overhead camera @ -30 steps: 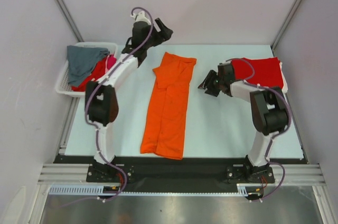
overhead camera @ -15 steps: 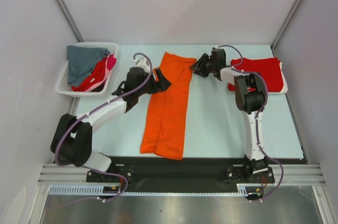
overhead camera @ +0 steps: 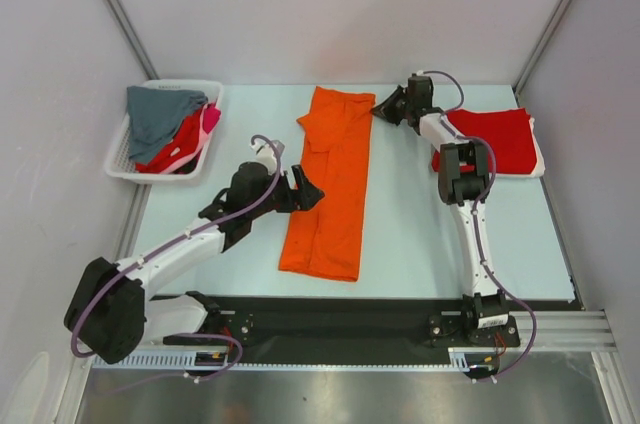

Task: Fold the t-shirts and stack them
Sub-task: Fold the tshirt

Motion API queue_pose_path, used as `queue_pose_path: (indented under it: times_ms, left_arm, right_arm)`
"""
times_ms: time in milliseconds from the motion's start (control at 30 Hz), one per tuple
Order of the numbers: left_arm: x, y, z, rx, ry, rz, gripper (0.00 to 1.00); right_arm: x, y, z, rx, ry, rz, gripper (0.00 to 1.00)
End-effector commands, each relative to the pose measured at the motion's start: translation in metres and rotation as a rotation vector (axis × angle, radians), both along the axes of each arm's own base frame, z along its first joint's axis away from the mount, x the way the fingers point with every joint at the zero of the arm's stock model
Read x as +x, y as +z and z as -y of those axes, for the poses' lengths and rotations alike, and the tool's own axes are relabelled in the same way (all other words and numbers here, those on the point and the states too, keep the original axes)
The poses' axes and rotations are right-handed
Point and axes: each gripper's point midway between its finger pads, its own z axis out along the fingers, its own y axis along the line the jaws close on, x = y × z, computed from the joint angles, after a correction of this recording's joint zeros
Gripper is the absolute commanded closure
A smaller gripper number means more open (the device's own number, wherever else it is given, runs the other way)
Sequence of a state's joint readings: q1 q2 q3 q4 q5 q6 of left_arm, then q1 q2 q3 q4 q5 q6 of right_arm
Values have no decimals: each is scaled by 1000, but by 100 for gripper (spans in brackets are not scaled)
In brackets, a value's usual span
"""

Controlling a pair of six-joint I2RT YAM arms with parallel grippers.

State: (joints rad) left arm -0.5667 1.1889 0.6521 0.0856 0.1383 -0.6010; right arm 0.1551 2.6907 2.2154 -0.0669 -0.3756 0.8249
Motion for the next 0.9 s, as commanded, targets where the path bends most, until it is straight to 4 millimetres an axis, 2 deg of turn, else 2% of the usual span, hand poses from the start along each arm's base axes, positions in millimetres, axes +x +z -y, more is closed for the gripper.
queue_pose_path:
  times_ms: [0,33,67,133,200,233,267,300,333,367,433,467,500,567,600,667,700,867]
  left_arm:
    - [-2,-5,-7,-15,25,-32,14]
    - [-1,-9,-9,-10,33,-40,14]
    - [-1,-14,-12,-3,46,-54,14]
    - [2,-29,-24,15,100,-88,13]
    - [0,-41,-34,17,132,-118,13]
    - [3,-44,-43,16,157,-126,14]
    - [1,-53,-49,25,166,-147,16]
    - [1,-58,-54,30,182,-158,17]
    - [-1,-61,-58,26,184,-170,17]
    - [1,-64,-65,21,202,-180,18]
    - [-6,-74,-68,26,199,-198,19]
    - [-8,-76,-69,26,197,-203,21]
    - [-15,-83,-70,28,193,-222,21]
    - [-20,-88,-70,27,188,-234,23]
    - [-26,-95,-73,32,191,-248,23]
    - [-32,-101,-78,41,200,-252,23]
    - [-34,-102,-79,43,205,-249,23]
    - [-46,-108,-81,33,196,-265,27]
  right_arm:
    - [13,-18,23,-39,-32,-32,100]
    - [19,-4,23,-30,-30,-2,72]
    - [18,-4,23,-21,-16,-7,62]
    - [13,2,22,-27,1,-8,54]
    - [4,5,17,-40,33,-5,54]
    - [0,34,14,-45,47,34,54]
    - [-17,14,11,-74,66,-18,54]
    - [-24,21,9,-85,75,-9,54]
    - [-35,19,7,-92,82,-23,54]
    - [-55,22,6,-103,86,-42,54]
    - [-75,18,1,-108,100,-50,54]
    - [-82,34,0,-104,98,-31,54]
    - [-103,11,1,-99,100,-87,54]
    - [-118,16,-8,-78,129,-70,55]
    - [-134,3,-10,-80,143,-106,56]
    - [-150,-2,-19,-92,164,-125,57]
    - [-163,-13,-18,-108,167,-158,59]
    - [-199,-32,-26,-178,178,-230,62]
